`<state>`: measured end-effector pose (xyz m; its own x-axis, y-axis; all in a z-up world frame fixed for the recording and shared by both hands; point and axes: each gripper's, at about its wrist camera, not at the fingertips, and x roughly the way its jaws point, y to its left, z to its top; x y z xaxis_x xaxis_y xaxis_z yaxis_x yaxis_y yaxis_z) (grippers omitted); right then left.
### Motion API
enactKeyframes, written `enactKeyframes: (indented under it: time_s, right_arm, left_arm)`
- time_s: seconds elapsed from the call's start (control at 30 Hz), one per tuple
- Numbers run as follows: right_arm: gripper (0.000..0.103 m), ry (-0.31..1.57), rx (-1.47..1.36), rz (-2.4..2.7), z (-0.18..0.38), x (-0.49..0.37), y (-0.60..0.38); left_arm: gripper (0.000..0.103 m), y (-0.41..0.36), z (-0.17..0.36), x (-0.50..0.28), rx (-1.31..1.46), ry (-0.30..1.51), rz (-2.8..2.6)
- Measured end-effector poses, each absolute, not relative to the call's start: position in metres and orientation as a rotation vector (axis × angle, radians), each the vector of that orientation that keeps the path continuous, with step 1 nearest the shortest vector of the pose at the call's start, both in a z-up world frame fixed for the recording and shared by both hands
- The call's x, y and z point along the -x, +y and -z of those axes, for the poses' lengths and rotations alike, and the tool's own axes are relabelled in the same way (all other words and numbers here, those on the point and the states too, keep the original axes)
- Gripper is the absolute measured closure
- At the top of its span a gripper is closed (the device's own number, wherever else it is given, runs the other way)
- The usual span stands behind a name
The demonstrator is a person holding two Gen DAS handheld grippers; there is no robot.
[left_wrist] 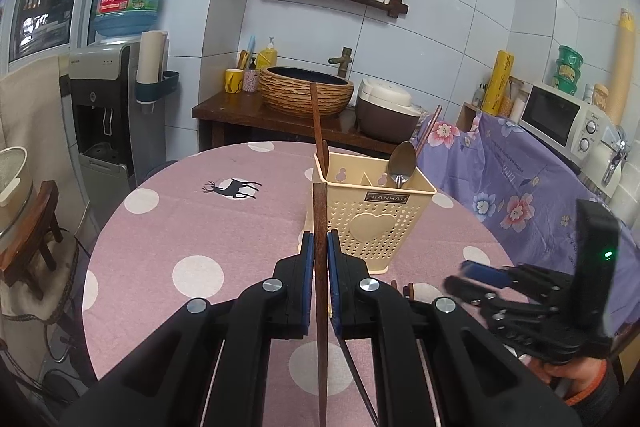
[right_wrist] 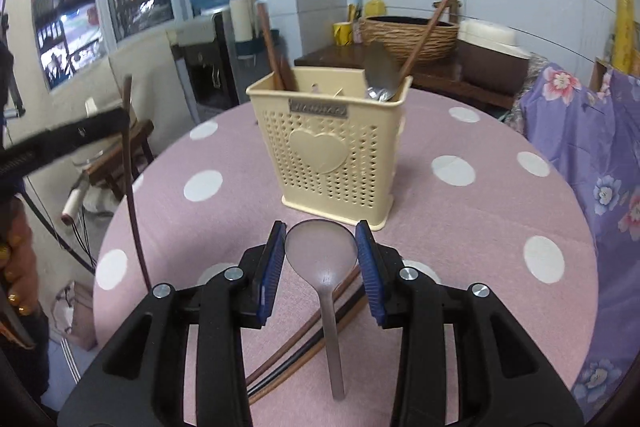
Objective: Organize utensils
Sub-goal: 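Carry clear spoon and brown chopstick over the beige caddy with both tools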
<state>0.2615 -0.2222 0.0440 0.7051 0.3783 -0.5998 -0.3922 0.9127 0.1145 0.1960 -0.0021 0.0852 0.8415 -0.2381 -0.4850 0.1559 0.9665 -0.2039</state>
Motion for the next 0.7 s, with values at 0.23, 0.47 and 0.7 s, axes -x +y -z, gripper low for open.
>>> enactKeyframes:
  time_s: [0.23, 0.47, 0.7]
  right_arm:
    - [0.066, 0.625, -0.032, -0.394, -0.058, -0.241, -0.239]
    - [0.066, 0.601, -0.089, -0.392, -0.066, -0.237, -0.248]
    - [0.066, 0.532, -0.135, -0.408, -0.1, -0.249, -0.242]
  left_arm:
    - [0.095, 0.0, -0.087, -0.19, 0.165, 0.518, 0.209]
    - [0.095, 0.002, -0.094, -0.187, 0.166, 0.5, 0.216]
    - [0.095, 0.001, -0.132, -0.2, 0.169, 0.441, 0.246]
